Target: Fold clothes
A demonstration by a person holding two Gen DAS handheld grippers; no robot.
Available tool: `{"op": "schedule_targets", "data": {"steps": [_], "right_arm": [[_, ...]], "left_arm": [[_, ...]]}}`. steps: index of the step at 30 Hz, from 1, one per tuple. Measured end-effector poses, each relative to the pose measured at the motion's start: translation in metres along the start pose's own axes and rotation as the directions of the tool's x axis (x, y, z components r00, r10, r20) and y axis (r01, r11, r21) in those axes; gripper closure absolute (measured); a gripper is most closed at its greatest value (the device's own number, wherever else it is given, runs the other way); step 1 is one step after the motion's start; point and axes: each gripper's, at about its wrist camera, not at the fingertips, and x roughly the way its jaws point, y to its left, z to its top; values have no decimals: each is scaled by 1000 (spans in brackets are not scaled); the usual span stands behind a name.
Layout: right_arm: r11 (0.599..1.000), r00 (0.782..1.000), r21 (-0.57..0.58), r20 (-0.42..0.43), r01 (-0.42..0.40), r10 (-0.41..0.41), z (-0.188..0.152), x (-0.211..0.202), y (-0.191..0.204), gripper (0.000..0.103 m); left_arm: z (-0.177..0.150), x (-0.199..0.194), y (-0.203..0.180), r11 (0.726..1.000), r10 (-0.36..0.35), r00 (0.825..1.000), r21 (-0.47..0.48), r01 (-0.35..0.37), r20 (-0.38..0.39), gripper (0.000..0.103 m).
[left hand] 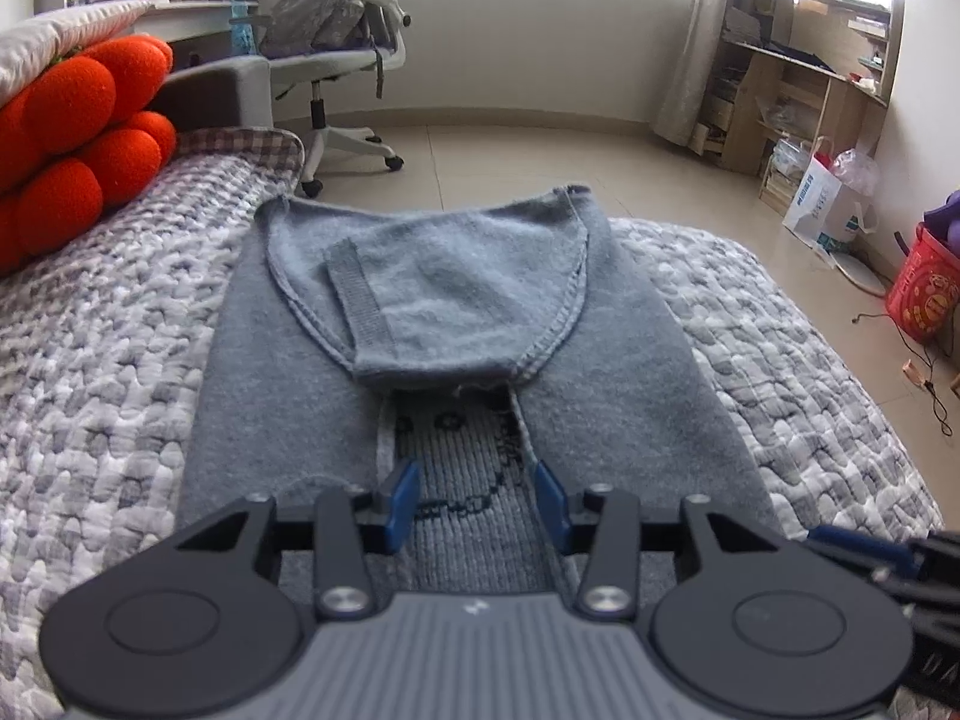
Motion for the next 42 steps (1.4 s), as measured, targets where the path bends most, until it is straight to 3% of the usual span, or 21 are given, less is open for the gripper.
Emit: {"op": "schedule_targets", "data": {"steps": [3, 8, 14, 29, 42], "right_arm": [[1000, 999, -7, 42, -30, 30, 4, -7, 1, 71], [995, 997, -66, -1, -74, 74, 4, 1, 12, 71], [992, 998, -122, -62, -17, 9, 3, 19, 16, 69], [994, 995, -103, -88, -46, 37, 38, 53, 4, 69], [989, 998, -136, -14, 60, -62, 65, 92, -5, 72]], "left_arm": [[0, 2, 1, 1000, 0, 1000, -4, 0, -5, 59], [1, 2, 3, 1000, 0, 1000, -11, 0, -5, 58], [0, 3, 2, 1000, 9, 1000, -8, -9, -9, 57], [7, -4, 19, 994, -26, 1000, -102, 26, 0, 56], [7, 2, 30, 990, -22, 1000, -137, 22, 3, 56]]}}
